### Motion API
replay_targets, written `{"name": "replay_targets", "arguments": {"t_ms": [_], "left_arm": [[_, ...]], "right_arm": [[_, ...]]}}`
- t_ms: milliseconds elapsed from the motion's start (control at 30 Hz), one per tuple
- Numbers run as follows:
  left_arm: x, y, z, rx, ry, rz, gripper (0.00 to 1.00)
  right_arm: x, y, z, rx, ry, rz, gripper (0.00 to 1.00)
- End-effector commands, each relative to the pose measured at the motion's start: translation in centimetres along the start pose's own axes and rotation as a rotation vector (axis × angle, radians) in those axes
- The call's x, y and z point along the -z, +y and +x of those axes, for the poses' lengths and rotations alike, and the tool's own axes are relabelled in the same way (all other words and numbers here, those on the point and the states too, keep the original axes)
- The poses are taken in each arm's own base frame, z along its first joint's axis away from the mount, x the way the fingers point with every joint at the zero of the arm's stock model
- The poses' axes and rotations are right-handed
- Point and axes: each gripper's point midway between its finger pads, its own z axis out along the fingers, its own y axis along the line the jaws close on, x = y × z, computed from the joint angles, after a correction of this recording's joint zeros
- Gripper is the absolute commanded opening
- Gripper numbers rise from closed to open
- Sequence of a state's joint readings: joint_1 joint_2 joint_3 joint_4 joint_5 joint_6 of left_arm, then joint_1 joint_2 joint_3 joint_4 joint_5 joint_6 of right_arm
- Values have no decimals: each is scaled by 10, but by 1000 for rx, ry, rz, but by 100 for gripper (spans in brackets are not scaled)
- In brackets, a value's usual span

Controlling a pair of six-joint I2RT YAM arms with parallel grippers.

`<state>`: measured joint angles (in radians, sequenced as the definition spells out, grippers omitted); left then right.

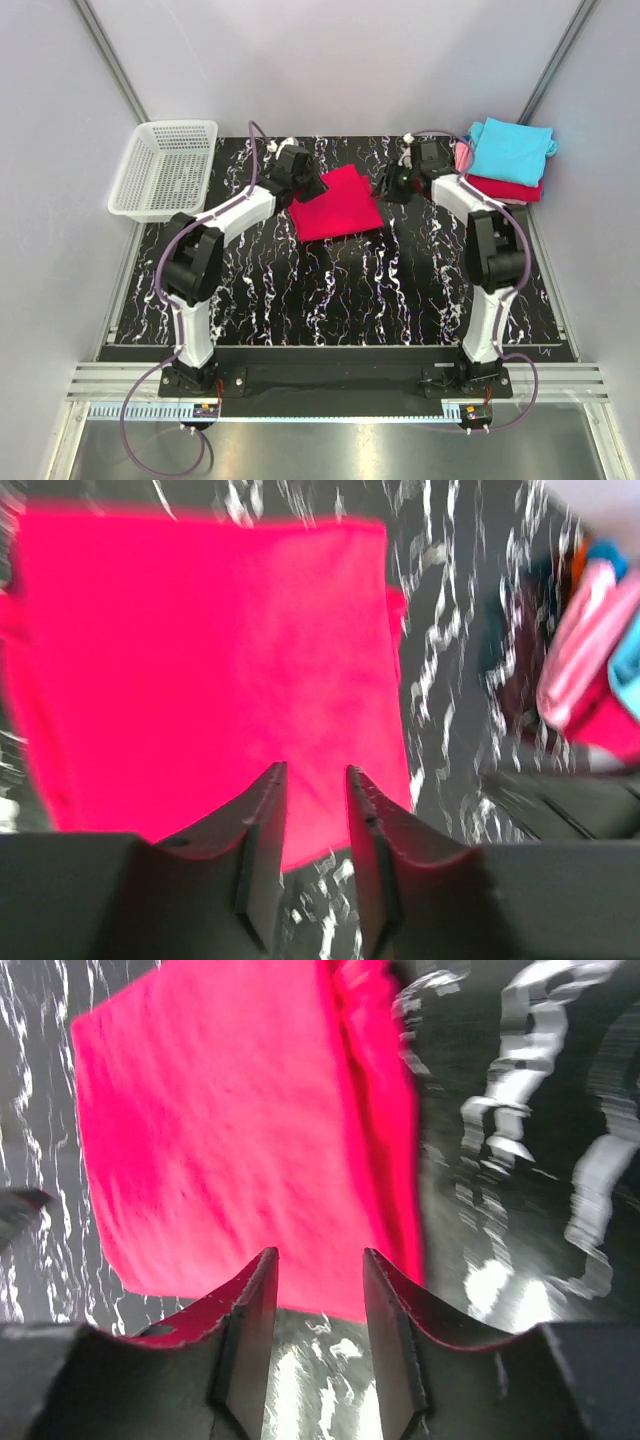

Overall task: Fold and stack the t-shirts
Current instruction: Fold the tshirt

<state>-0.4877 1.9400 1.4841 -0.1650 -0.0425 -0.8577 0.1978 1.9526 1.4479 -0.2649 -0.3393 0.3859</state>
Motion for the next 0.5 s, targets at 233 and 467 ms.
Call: {"name": "replay_targets", "arguments": {"t_ms": [233,467], "left_arm": [[3,27,53,9,194,-91,23],[5,59,60,-48,203,-213,23]], "right_arm": [[-46,50,13,32,126,-148,41],[-63,31,29,2,165,-92,40]]}}
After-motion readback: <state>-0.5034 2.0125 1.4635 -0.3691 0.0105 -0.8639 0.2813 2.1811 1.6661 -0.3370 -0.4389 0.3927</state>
